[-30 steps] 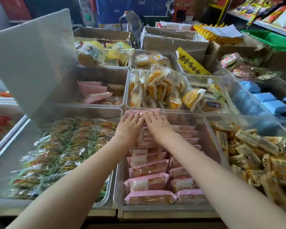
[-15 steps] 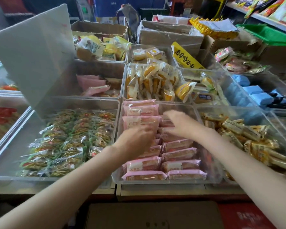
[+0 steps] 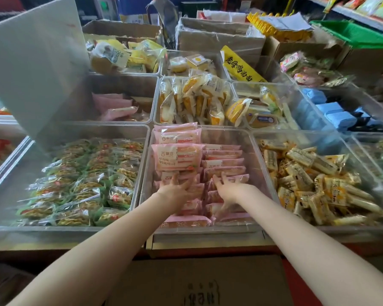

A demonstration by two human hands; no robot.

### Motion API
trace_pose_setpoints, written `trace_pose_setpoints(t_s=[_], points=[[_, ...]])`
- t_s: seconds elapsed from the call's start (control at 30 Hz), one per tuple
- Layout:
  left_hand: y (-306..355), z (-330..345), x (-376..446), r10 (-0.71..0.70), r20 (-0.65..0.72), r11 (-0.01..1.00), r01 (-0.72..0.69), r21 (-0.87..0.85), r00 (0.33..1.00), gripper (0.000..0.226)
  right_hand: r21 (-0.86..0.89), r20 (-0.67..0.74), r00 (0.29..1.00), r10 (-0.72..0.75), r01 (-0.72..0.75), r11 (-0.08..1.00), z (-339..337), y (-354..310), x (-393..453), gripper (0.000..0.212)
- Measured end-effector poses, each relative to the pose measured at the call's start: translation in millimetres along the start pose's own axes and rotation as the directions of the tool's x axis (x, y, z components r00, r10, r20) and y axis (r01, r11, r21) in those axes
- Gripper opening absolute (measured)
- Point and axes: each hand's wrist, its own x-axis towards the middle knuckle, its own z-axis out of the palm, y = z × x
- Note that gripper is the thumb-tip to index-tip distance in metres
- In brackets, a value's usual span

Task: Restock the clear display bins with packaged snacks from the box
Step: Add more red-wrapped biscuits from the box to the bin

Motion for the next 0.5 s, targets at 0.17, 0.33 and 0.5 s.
trace_pose_setpoints(t_s=[0.17, 0.33, 0.5], points=[[-3, -8, -17, 0.057, -0.134, 0.995, -0.068, -0.079, 0.989, 0.062, -0.007, -0.070, 0.997, 0.014, -0.014, 1.000, -17, -14, -28, 0.116], [-20, -20, -95, -0.184, -0.571, 0.950, -0.005, -0.313, 0.800, 0.044, 0.029, -0.366, 0.907, -0.208, 0.234, 0.972, -52, -72, -79, 0.061], [-66, 7, -172, -0.329, -0.612, 0.932, 0.144, -0.332, 0.719, 0.046, 0.020, -0.418, 0.824, -0.381, 0.428, 0.904, -58, -168, -119, 0.045]])
